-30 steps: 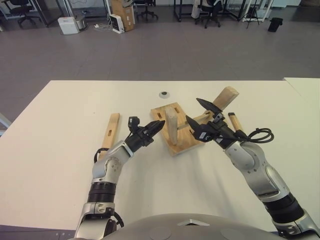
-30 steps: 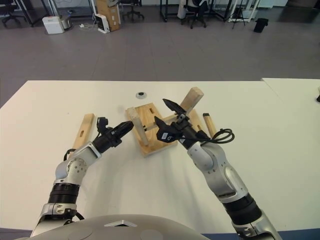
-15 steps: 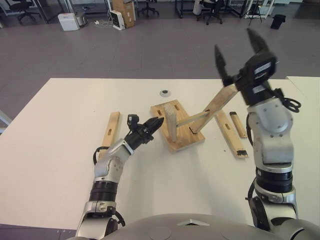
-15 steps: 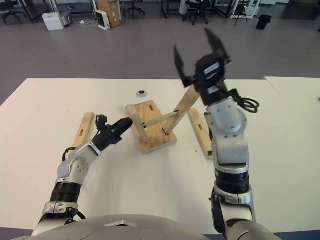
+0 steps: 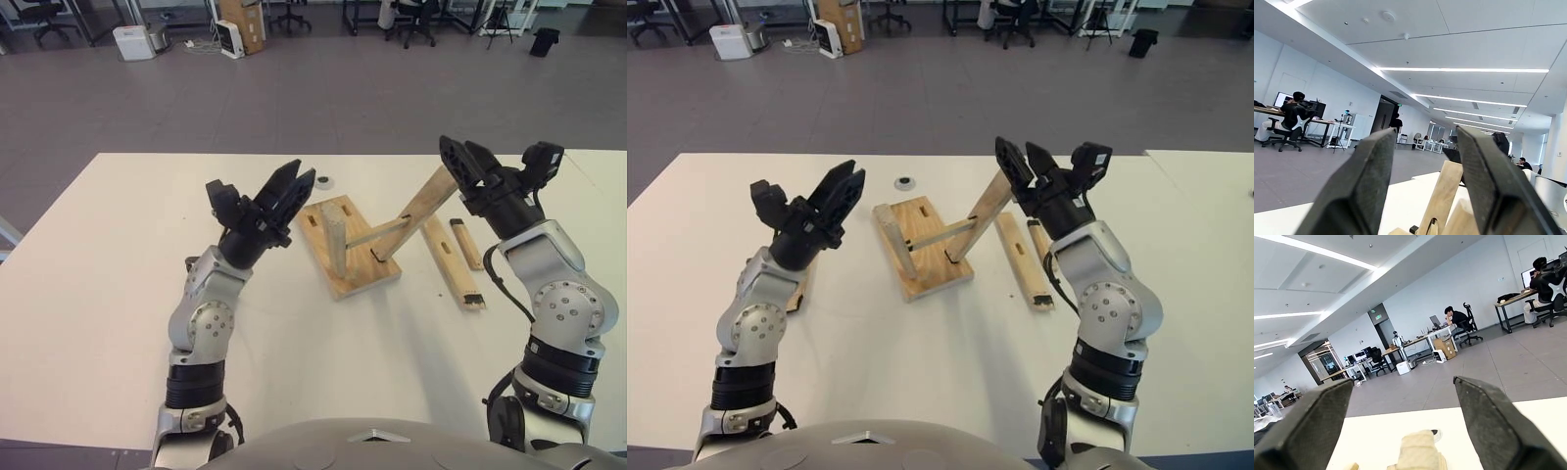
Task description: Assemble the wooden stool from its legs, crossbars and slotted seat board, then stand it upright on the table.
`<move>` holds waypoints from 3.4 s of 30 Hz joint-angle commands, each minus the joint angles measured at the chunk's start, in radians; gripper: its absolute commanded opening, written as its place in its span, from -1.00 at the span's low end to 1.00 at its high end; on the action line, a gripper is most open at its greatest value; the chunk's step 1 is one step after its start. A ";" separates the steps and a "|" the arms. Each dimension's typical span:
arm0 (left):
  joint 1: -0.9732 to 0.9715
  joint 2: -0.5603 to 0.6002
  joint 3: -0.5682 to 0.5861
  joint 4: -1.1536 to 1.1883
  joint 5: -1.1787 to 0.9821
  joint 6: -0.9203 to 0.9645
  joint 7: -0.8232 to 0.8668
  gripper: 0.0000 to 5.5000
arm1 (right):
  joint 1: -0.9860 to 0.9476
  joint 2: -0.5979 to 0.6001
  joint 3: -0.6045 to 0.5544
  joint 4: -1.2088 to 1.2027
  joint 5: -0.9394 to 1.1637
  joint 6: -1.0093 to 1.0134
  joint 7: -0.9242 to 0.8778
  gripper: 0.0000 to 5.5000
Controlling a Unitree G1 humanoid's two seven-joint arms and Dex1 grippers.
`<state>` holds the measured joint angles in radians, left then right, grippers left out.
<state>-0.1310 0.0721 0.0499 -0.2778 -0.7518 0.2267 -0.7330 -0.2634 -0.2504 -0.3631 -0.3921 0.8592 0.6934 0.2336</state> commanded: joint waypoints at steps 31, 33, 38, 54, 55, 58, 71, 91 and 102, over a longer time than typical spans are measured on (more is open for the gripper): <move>-0.001 -0.037 -0.306 0.119 0.175 -0.067 0.054 -0.19 | 0.092 -0.052 0.295 -0.079 -0.146 -0.064 0.096 0.39; 0.006 -0.017 -0.332 0.076 0.118 0.000 0.040 -0.19 | 0.071 -0.076 0.275 -0.019 -0.166 -0.088 0.130 0.39; -0.055 -0.014 -0.372 0.145 0.007 0.237 0.064 -0.19 | -0.040 -0.090 0.278 0.130 -0.215 -0.155 0.194 0.39; -0.437 -0.023 -0.010 0.098 -0.316 0.407 0.138 -0.19 | -0.267 -0.097 0.090 0.319 -0.246 -0.255 0.169 0.39; -0.449 0.001 0.029 0.101 -0.317 0.401 0.154 -0.19 | -0.262 -0.105 0.069 0.306 -0.238 -0.248 0.159 0.39; -0.427 0.148 0.072 0.132 -0.182 0.369 0.141 -0.19 | -0.184 -0.161 0.027 0.238 -0.253 -0.231 0.150 0.39; -0.508 0.310 -0.145 1.159 0.579 -0.287 0.017 -0.19 | 0.495 -0.423 0.391 0.089 -0.613 -0.254 0.379 0.39; -0.609 0.280 -0.311 1.554 0.927 -0.720 -0.227 -0.19 | 0.379 -0.255 0.524 0.209 -0.737 -0.274 0.291 0.39; -0.368 0.208 -0.206 1.147 0.657 -0.546 -0.522 -0.19 | 0.152 -0.119 0.546 0.495 -0.851 -0.403 0.182 0.39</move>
<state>-0.5170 0.3189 -0.1801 0.9337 -0.0458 -0.3877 -1.2754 -0.1034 -0.3954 0.1639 0.1051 0.0015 0.3040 0.4002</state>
